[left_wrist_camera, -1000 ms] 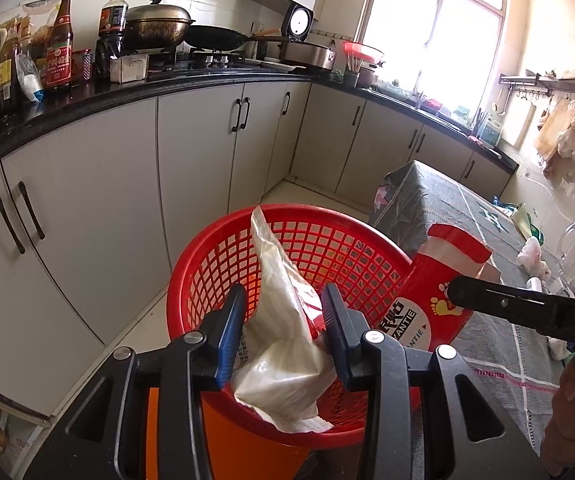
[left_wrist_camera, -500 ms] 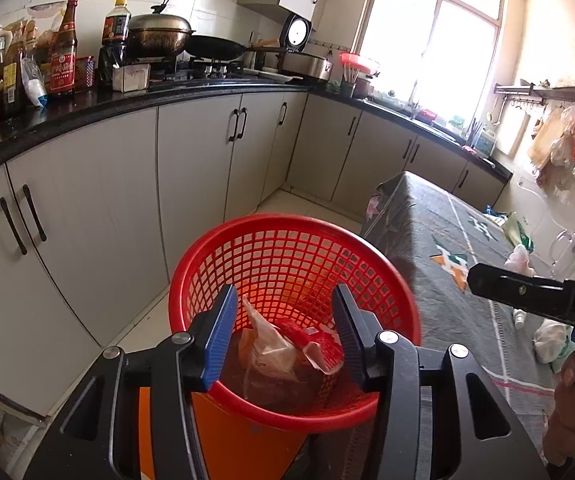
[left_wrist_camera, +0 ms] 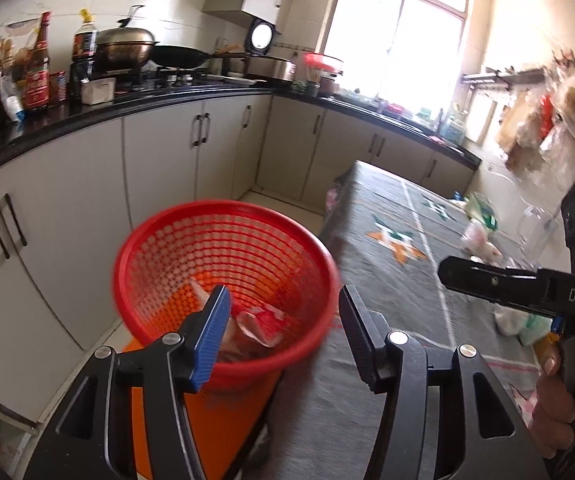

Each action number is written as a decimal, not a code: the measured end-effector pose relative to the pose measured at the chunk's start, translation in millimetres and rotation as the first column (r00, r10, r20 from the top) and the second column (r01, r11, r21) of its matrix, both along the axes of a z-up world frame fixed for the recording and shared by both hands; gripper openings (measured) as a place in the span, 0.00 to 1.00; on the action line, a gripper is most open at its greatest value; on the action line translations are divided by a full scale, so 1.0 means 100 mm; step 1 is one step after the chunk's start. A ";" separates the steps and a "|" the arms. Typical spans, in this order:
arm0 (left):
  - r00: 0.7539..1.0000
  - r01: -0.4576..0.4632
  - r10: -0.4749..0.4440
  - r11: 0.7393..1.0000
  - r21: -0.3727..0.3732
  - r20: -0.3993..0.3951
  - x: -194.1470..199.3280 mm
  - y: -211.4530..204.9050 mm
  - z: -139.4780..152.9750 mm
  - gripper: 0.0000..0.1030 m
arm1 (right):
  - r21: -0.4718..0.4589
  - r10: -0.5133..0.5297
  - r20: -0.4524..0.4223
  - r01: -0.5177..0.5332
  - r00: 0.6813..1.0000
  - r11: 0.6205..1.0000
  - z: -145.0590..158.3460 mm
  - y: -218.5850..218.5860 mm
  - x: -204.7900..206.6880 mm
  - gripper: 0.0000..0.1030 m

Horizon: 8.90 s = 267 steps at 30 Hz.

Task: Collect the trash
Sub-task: 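Move both open grippers back toward the items on the table, then grasp the orange round container with the right gripper while the left grasps the white cloth, then lift the orange container and white cloth off the table, then carry the orange container and white cloth over the red basket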

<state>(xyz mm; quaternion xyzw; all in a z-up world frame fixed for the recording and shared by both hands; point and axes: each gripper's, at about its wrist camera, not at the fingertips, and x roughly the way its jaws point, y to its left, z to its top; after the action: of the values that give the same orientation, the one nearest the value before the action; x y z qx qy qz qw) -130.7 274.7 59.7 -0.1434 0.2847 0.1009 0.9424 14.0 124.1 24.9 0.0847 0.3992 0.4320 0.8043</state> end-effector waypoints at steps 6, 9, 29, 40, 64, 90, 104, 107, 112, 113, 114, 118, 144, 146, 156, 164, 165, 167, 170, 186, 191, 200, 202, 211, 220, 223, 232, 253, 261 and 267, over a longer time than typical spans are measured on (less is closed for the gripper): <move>0.997 0.079 -0.079 0.997 -0.012 -0.014 0.08 -0.36 -0.03 0.54 | 0.015 -0.022 0.018 0.021 1.000 1.000 0.03 -0.30 -0.14 0.41; 0.994 0.111 -0.111 0.994 -0.011 -0.024 0.12 -0.55 -0.05 0.54 | 0.028 -0.047 0.015 0.047 0.999 0.998 0.04 -0.50 -0.16 0.41; 0.931 0.353 -0.346 0.935 0.045 -0.120 0.35 -1.95 -0.17 0.55 | 0.104 -0.381 -0.002 0.379 0.925 0.920 -0.04 -2.65 -0.33 0.41; 0.912 0.396 -0.386 0.916 0.057 -0.141 0.42 -2.23 -0.16 0.56 | -0.028 -0.581 -0.050 0.581 0.812 0.814 -0.31 -3.54 -0.20 0.34; 0.888 0.438 -0.415 0.894 0.093 -0.201 1.11 -2.68 0.03 0.64 | -0.151 -0.589 0.082 0.595 0.804 0.790 -0.49 -3.42 -0.19 0.07; 0.935 0.353 -0.349 0.934 0.062 -0.070 1.00 -2.53 -0.20 0.29 | -0.059 -0.537 0.287 0.574 0.793 0.817 -0.21 -3.20 -0.44 0.07; 0.946 0.324 -0.325 0.941 0.093 -0.007 0.91 -2.52 -0.12 0.29 | -0.081 -0.507 0.333 0.560 0.795 0.825 -0.20 -3.10 -0.46 0.07; 0.947 0.320 -0.321 0.942 0.104 -0.003 0.90 -2.53 -0.12 0.29 | -0.084 -0.506 0.326 0.558 0.798 0.826 -0.21 -3.10 -0.45 0.07; 0.945 0.326 -0.327 0.939 0.114 -0.002 0.89 -2.55 -0.11 0.30 | -0.083 -0.507 0.326 0.558 0.798 0.826 -0.21 -3.10 -0.46 0.07; 0.944 0.327 -0.329 0.938 0.115 -0.007 0.90 -2.56 -0.11 0.30 | -0.083 -0.507 0.325 0.558 0.798 0.826 -0.21 -3.10 -0.45 0.07; 0.944 0.328 -0.329 0.938 0.113 -0.009 0.90 -2.55 -0.12 0.30 | -0.084 -0.507 0.325 0.558 0.798 0.826 -0.21 -3.10 -0.46 0.07; 0.944 0.328 -0.329 0.938 0.113 -0.010 0.91 -2.56 -0.12 0.30 | -0.081 -0.507 0.327 0.558 0.798 0.826 -0.20 -3.10 -0.46 0.07; 0.948 0.316 -0.319 0.941 0.121 0.006 0.88 -2.55 -0.09 0.30 | -0.042 -0.566 0.282 0.599 0.775 0.799 -0.21 -3.25 -0.44 0.07; 0.948 0.314 -0.318 0.941 0.124 0.013 0.86 -2.55 -0.08 0.30 | -0.031 -0.572 0.254 0.598 0.780 0.801 -0.22 -3.28 -0.44 0.07; 0.949 0.307 -0.312 0.945 0.111 0.040 0.82 -2.52 -0.06 0.30 | -0.059 -0.562 0.242 0.590 0.791 0.805 -0.22 -3.14 -0.52 0.07; 0.946 0.311 -0.318 0.946 0.093 0.064 0.77 -2.48 -0.05 0.30 | -0.116 -0.559 0.276 0.604 0.782 0.788 -0.18 -3.02 -0.59 0.07; 0.946 0.312 -0.318 0.946 0.093 0.066 0.77 -2.48 -0.04 0.30 | -0.123 -0.557 0.279 0.604 0.782 0.787 -0.18 -3.01 -0.59 0.07; 0.945 0.314 -0.320 0.945 0.092 0.070 0.77 -2.48 -0.04 0.30 | -0.133 -0.554 0.283 0.604 0.783 0.786 -0.18 -2.97 -0.60 0.07; 0.944 0.316 -0.322 0.945 0.089 0.072 0.76 -2.48 -0.04 0.30 | -0.144 -0.551 0.286 0.604 0.784 0.784 -0.18 -2.93 -0.59 0.07; 0.947 0.297 -0.305 0.951 0.090 0.096 0.71 -2.46 0.02 0.30 | -0.171 -0.532 0.305 0.595 0.790 0.785 -0.17 -2.79 -0.61 0.07; 0.948 0.292 -0.302 0.951 0.100 0.101 0.68 -2.44 0.05 0.30 | -0.175 -0.515 0.321 0.584 0.795 0.792 -0.12 -2.70 -0.64 0.07; 0.954 0.263 -0.276 0.958 0.114 0.114 0.56 -2.28 0.08 0.30 | -0.182 -0.480 0.332 0.555 0.812 0.812 -0.05 -2.48 -0.67 0.07; 0.956 0.257 -0.269 0.960 0.106 0.117 0.53 -2.22 0.09 0.30 | -0.187 -0.471 0.338 0.549 0.815 0.815 -0.03 -2.41 -0.68 0.07; 0.966 0.197 -0.208 0.977 0.083 0.154 0.33 -1.83 0.21 0.30 | -0.208 -0.416 0.356 0.505 0.837 0.837 0.03 -2.11 -0.69 0.07; 0.976 0.116 -0.126 0.991 0.070 0.176 0.14 -1.41 0.29 0.30 | -0.230 -0.346 0.378 0.449 0.859 0.863 0.12 -1.73 -0.72 0.07; 0.979 0.090 -0.100 0.994 0.065 0.179 0.09 -1.28 0.31 0.30 | -0.238 -0.316 0.388 0.426 0.866 0.873 0.14 -1.60 -0.74 0.07; 0.984 0.019 -0.025 0.999 0.040 0.179 0.01 -0.89 0.31 0.30 | -0.256 -0.240 0.390 0.355 0.889 0.899 0.18 -1.23 -0.73 0.07; 0.975 -0.190 0.185 0.981 0.032 0.124 -0.13 0.30 0.19 0.30 | -0.226 -0.094 0.280 0.161 0.955 0.961 0.30 -0.40 -0.46 0.08; 0.975 -0.213 0.211 0.977 0.021 0.068 0.00 0.60 0.04 0.30 | -0.231 -0.032 0.237 0.088 0.971 0.969 0.31 0.09 -0.29 0.08; 0.978 -0.209 0.208 0.978 0.026 0.029 0.10 0.69 -0.07 0.30 | -0.264 0.009 0.216 0.050 0.976 0.963 0.23 0.52 -0.14 0.08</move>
<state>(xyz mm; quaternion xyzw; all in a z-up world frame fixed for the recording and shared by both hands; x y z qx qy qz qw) -120.8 343.5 53.2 -0.1603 0.2541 0.2014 0.9323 0.4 176.1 48.0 -0.0679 0.3635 0.3723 0.8512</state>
